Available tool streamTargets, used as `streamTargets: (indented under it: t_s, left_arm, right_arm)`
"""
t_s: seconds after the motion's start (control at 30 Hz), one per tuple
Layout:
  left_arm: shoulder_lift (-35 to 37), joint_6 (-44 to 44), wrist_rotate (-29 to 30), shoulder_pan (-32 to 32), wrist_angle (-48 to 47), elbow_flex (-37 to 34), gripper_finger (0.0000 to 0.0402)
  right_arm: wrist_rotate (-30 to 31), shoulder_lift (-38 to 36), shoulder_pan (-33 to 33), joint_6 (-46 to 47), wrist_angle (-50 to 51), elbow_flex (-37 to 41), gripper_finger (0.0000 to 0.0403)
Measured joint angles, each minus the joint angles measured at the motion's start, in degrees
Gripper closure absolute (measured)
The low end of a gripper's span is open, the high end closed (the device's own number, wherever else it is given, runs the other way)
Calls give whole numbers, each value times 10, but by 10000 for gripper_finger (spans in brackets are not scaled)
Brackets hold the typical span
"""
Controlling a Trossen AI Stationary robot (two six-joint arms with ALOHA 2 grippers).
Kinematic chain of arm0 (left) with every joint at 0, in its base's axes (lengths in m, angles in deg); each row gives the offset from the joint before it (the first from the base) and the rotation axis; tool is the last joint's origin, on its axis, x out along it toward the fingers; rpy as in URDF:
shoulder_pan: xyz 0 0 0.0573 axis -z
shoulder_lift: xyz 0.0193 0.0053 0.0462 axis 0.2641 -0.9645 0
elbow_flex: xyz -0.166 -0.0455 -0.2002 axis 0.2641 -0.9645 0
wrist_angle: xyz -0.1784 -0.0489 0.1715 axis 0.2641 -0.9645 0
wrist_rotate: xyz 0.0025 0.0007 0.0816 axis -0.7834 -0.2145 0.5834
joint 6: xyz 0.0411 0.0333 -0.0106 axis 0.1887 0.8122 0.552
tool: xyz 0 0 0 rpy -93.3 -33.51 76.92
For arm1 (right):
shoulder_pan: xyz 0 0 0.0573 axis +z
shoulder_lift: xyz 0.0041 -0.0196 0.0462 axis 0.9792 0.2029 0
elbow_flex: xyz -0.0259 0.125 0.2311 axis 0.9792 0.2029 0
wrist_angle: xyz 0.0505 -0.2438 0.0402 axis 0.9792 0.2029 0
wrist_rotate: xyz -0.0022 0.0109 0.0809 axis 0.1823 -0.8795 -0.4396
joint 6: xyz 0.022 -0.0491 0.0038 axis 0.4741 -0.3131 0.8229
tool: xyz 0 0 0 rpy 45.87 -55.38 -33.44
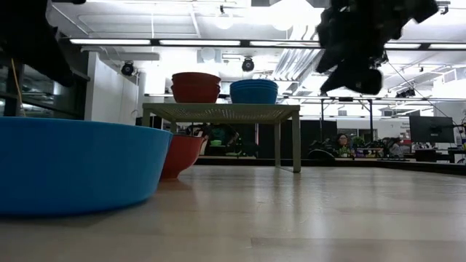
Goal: Pick & Place Mini bowls
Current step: Stack the white and red bowl on top of the stacked white and red bowls on the shelf
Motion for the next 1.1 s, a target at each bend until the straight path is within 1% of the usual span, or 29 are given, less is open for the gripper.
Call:
streamTargets:
  t_s: [0.1, 0.23, 0.33, 0.43, 0.53, 0.67, 0.73, 0.8, 0.93, 1.1]
  left_arm:
    - [10, -11, 1, 0, 4, -17, 250]
    - [29, -10, 6, 0, 20, -37, 250]
    - [37, -10, 20, 0, 20, -39, 250]
    - [46, -8, 29, 0, 14, -39, 250]
    - [49, -2, 30, 0, 9, -39, 250]
    - [51, -2, 30, 0, 7, -39, 250]
    - [51, -2, 30, 0, 7, -39, 250]
    - [51, -2, 26, 0, 7, -39, 250]
    - [51, -2, 25, 0, 5, -39, 250]
    - [51, 3, 28, 0, 5, -39, 250]
  right_arm:
    - [-2, 50, 5, 26, -63, 0, 247]
    - [2, 117, 9, 98, -160, -1, 247]
    - [5, 161, 9, 148, -183, -6, 247]
    - [10, 202, 9, 149, -183, -37, 247]
    - [10, 243, 9, 125, -166, -93, 247]
    - [9, 305, 9, 82, -77, -192, 247]
    - [19, 336, 9, 72, -29, -239, 247]
    - [24, 365, 5, 66, -3, -278, 247]
    - [-5, 410, 0, 66, 3, -329, 247]
    - [1, 446, -3, 69, 2, -368, 247]
